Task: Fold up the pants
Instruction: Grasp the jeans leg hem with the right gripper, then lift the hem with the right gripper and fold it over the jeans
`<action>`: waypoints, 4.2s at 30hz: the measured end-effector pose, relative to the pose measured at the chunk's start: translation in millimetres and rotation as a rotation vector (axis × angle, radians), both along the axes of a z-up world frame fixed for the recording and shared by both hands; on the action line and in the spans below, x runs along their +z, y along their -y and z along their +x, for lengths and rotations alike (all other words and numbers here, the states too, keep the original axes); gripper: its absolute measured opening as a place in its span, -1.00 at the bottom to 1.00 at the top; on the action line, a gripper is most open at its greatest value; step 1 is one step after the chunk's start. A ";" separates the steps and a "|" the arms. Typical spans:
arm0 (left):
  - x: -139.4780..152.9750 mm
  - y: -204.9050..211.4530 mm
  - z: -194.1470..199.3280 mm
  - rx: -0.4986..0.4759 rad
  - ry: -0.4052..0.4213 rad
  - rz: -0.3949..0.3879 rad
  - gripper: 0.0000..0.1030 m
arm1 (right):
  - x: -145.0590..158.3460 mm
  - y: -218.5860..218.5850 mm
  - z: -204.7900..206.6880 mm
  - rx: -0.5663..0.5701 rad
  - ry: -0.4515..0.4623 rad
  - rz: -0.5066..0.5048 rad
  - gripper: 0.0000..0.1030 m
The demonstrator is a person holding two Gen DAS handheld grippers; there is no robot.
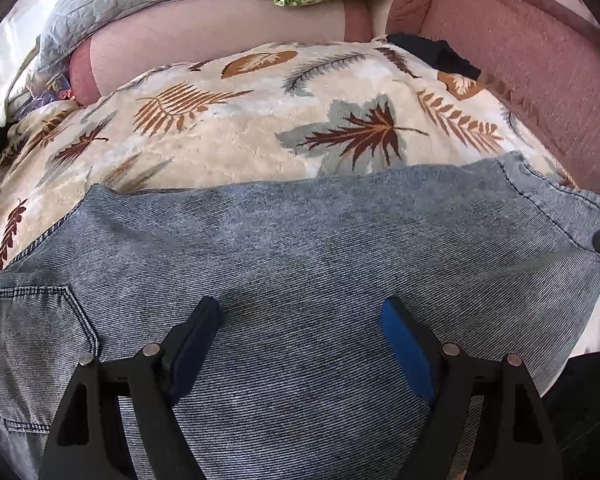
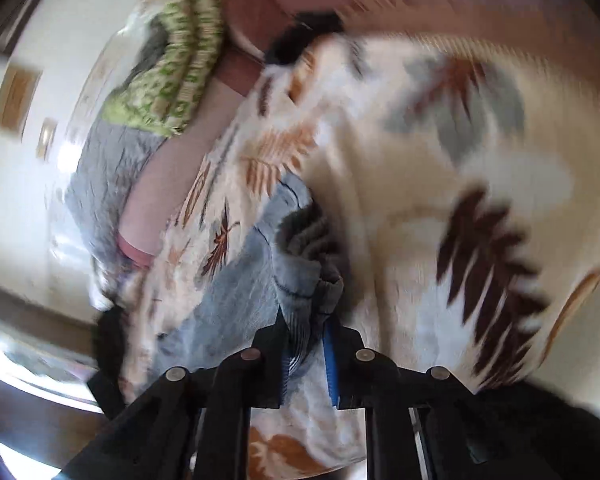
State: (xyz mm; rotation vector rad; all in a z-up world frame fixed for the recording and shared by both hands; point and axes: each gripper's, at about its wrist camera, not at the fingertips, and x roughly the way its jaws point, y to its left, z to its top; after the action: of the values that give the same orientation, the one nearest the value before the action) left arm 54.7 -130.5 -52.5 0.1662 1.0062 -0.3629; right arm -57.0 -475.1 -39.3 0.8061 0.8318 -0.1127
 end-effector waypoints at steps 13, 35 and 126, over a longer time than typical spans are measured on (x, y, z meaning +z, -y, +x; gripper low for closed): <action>26.2 22.0 -7.0 -0.010 0.046 -0.059 0.61 | -32.5 31.3 -4.2 -0.038 -0.003 0.241 0.36; -10.7 45.6 11.0 0.043 -0.025 0.073 0.86 | -43.1 19.5 7.7 -0.014 -0.056 0.189 0.05; -13.2 -78.0 -24.2 0.117 -0.059 0.009 0.85 | -40.8 -181.9 186.9 0.567 -0.177 -0.178 -0.64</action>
State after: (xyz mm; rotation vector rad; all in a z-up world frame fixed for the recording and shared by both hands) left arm 30.5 -52.5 -65.7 0.1045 1.0711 -0.2575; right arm 129.9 -293.1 -80.2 0.3743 1.1725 0.2458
